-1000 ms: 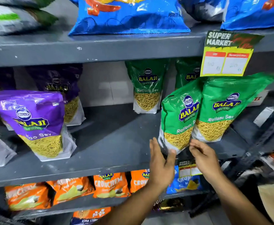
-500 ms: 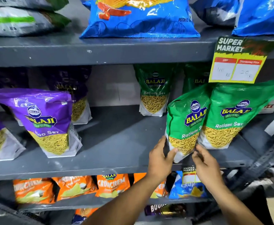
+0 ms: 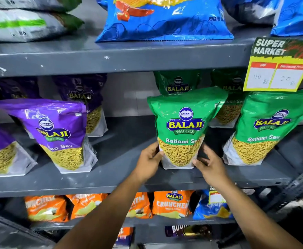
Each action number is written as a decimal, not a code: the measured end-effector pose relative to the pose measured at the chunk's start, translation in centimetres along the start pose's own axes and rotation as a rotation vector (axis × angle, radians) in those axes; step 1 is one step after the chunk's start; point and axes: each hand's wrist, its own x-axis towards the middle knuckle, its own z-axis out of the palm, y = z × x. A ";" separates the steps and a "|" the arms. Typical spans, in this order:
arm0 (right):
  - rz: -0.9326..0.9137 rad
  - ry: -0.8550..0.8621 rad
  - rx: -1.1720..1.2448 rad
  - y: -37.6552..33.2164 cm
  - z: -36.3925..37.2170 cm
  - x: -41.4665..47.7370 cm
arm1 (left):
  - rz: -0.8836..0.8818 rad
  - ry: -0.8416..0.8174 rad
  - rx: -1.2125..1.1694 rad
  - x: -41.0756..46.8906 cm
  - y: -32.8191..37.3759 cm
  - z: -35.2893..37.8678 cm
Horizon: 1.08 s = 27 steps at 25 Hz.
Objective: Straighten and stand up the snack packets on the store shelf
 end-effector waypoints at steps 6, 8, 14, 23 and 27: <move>0.034 -0.009 -0.019 0.0 0.4 0.9 | -0.018 0.043 -0.100 -0.1 0.0 0.3; 0.018 -0.013 -0.008 -0.2 0.1 1.0 | -0.013 0.058 -0.081 -0.1 0.0 0.9; 0.032 -0.058 -0.006 -0.3 -0.4 0.7 | -0.057 0.065 -0.078 -0.7 -0.6 1.5; 0.038 -0.061 -0.049 -0.4 -0.4 0.6 | -0.094 0.051 0.015 -0.2 -0.6 1.0; 0.017 0.097 -0.115 -1.7 -0.4 -0.9 | -0.080 0.056 0.084 -0.5 0.5 0.8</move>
